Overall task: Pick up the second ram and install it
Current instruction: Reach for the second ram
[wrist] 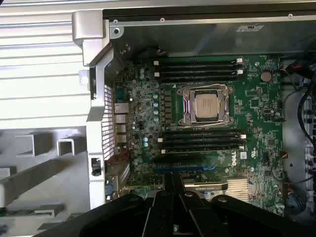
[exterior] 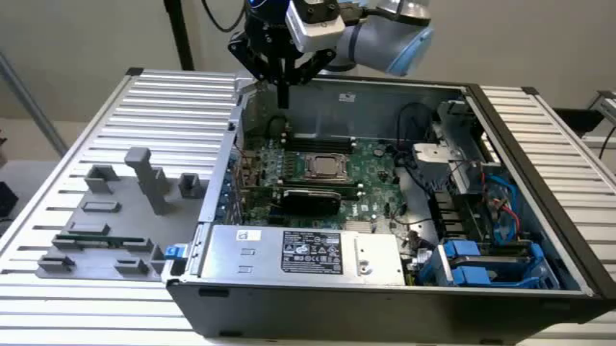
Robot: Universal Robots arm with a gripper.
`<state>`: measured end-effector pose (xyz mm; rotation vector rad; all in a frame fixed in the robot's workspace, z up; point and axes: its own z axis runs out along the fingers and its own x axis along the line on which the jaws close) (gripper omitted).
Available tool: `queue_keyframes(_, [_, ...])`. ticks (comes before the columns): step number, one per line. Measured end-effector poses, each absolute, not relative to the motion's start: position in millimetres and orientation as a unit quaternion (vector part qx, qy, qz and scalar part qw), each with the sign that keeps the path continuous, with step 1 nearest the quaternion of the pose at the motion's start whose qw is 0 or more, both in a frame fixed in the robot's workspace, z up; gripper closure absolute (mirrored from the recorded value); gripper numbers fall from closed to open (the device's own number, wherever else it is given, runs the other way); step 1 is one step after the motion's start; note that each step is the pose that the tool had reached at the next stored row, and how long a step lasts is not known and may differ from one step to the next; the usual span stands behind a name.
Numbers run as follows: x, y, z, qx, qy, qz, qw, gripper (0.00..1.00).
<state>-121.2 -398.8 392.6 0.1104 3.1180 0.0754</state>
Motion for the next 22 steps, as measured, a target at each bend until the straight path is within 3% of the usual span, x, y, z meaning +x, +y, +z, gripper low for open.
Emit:
queue_keyframes(14, [-121,-400,393,0.035,0.999,0.024,0.01,0.89])
queue_keyframes(22, [-140,-421,393,0.035,0.999,0.024,0.01,0.89])
